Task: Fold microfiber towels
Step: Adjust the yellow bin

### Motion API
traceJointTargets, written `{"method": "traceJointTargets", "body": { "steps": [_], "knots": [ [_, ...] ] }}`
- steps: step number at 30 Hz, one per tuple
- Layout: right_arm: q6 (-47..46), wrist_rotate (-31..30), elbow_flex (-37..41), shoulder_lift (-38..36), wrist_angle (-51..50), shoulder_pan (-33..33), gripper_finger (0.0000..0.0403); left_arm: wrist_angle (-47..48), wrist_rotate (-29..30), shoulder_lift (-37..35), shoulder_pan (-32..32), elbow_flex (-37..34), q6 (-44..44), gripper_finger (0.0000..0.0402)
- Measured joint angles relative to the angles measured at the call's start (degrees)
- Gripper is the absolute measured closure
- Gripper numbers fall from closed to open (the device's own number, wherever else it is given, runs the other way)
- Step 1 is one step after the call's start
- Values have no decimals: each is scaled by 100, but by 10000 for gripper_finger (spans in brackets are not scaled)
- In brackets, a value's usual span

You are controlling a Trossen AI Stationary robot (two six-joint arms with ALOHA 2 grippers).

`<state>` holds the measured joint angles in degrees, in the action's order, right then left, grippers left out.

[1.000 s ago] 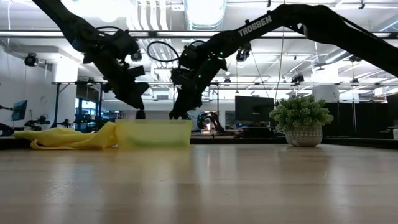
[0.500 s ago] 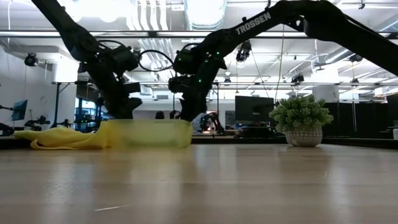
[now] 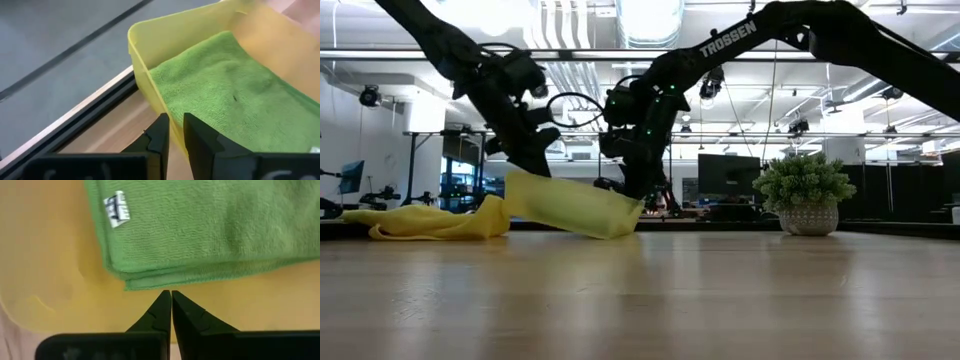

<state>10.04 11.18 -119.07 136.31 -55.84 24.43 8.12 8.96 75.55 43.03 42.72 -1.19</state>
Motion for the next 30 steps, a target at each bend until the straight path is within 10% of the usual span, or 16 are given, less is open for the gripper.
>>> {"method": "traceJointTargets", "body": {
  "steps": [12, 30],
  "knots": [
    [-265, -105, 38, -122, -163, 61, 394, 178, -394, -198, 24, -2, 247, 373],
    [-1137, -282, 1184, -1954, -57, 71, 394, -1104, -1853, 2076, -551, 402, -599, 401]
  ]
}}
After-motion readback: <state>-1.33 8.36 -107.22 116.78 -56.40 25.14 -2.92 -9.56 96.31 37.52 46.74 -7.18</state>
